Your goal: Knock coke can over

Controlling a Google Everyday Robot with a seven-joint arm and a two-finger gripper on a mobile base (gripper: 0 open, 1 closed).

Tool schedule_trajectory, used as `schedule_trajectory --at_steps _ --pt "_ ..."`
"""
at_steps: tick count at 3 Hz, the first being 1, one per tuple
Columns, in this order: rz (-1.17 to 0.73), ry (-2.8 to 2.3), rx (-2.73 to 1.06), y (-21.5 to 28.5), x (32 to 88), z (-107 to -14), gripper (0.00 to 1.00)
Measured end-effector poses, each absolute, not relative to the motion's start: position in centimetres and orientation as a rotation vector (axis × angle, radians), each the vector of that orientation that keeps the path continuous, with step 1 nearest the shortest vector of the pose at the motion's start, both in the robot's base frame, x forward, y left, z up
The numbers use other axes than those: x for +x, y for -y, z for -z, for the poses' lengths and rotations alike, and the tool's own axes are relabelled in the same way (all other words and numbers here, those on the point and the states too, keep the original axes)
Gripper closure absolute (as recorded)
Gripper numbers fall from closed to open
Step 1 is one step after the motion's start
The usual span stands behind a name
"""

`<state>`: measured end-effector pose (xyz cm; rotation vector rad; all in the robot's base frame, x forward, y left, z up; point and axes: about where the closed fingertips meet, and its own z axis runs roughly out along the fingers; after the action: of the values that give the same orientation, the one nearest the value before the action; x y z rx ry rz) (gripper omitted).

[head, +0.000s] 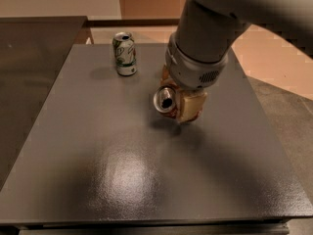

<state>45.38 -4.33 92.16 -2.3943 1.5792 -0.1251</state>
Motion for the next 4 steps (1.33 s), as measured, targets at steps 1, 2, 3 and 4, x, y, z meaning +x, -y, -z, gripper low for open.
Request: schedule_trajectory --at_steps 1,2,3,4 --pt "0.2 -1.522 -2.484 4.6 45.3 -91.1 1.0" --pt "0.251 -1.468 -2.562 4.5 44.9 -90.0 1.0" --pt "0.281 -1.432 -2.62 4.2 44.3 -88.9 0.84" --pt "0.303 -1.409 -2.657 4.0 43.8 -88.1 0.61"
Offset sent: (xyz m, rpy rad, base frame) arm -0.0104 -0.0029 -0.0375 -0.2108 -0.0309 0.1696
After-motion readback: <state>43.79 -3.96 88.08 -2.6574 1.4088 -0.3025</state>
